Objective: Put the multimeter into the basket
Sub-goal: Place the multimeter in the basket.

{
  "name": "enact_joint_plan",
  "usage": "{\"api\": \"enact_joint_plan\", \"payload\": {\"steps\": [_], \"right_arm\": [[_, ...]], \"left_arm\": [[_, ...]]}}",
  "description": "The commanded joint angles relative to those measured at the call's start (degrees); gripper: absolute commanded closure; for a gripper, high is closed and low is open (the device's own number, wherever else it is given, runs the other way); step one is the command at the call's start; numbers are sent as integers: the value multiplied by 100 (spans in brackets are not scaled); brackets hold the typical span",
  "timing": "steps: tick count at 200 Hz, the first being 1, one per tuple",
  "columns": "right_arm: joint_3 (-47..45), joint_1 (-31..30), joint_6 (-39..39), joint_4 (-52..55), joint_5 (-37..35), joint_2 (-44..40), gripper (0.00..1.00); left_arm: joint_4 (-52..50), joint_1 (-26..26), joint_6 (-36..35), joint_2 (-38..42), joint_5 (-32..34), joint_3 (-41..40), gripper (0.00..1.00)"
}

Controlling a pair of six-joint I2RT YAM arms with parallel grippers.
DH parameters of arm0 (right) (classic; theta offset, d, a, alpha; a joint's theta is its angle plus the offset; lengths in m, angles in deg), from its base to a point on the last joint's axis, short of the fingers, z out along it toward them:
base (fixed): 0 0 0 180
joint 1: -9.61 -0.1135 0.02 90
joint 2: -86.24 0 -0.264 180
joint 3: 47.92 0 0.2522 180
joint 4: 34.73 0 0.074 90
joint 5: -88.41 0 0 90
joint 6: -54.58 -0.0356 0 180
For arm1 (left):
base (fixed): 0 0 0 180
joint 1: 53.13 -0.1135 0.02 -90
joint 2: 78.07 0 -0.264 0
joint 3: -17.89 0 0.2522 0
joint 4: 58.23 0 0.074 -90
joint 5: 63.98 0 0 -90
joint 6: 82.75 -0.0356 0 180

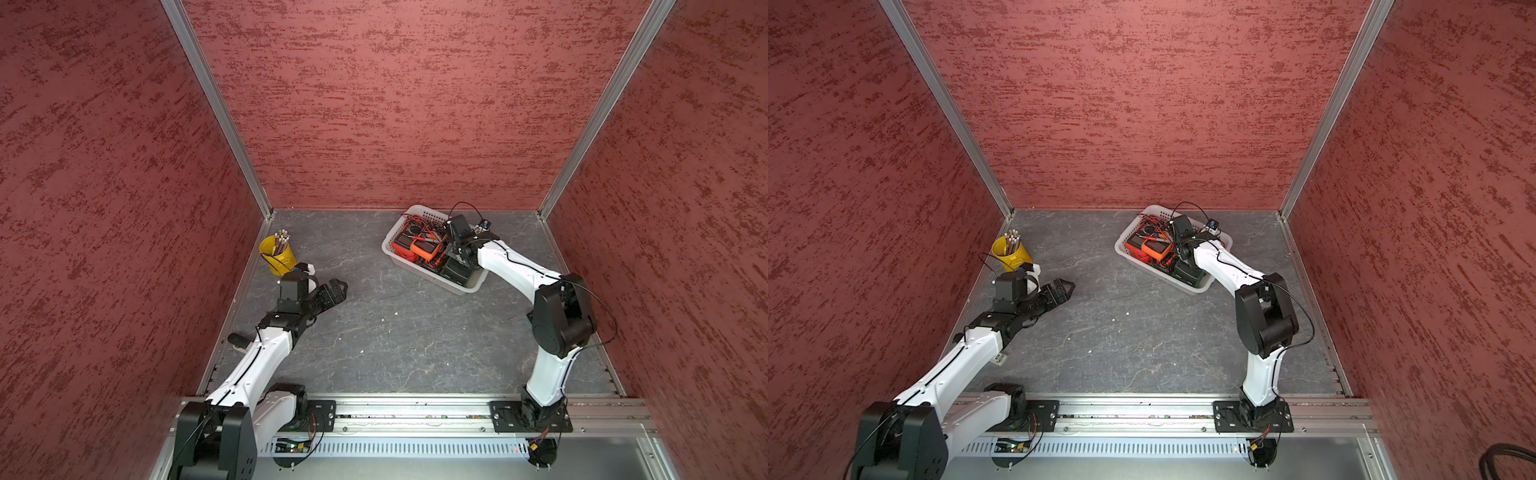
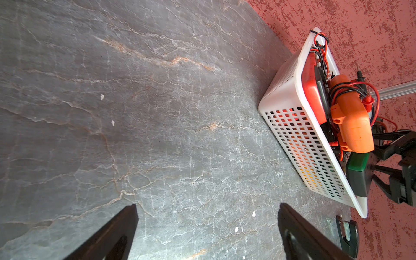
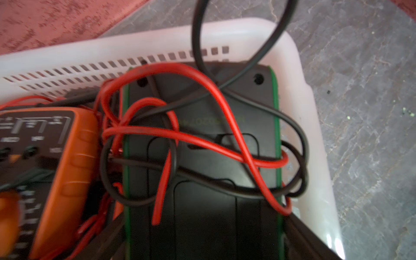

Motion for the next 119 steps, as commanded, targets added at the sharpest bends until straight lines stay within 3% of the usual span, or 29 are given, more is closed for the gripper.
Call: {"api": "enact_joint_plan", "payload": {"steps": [1,16,35,59,119], "right_arm": [[-10,83,-163,4,-55,118,39],[-43,93,-152,-25,-16,157,34],[-56,103,-45,-89,82,197,16],[30,103,69,-55,168,226,2],[262,96,315,182,168,-113,1]], "left_arm": [[128,56,-82,-23,80,155,0],[120,56,-73,-24,85,159,0],[131,63,-72,-30,102,156,0],[123,74,-64,-54,102,165,0],[-6,81,-121,66,200,224,0]]}}
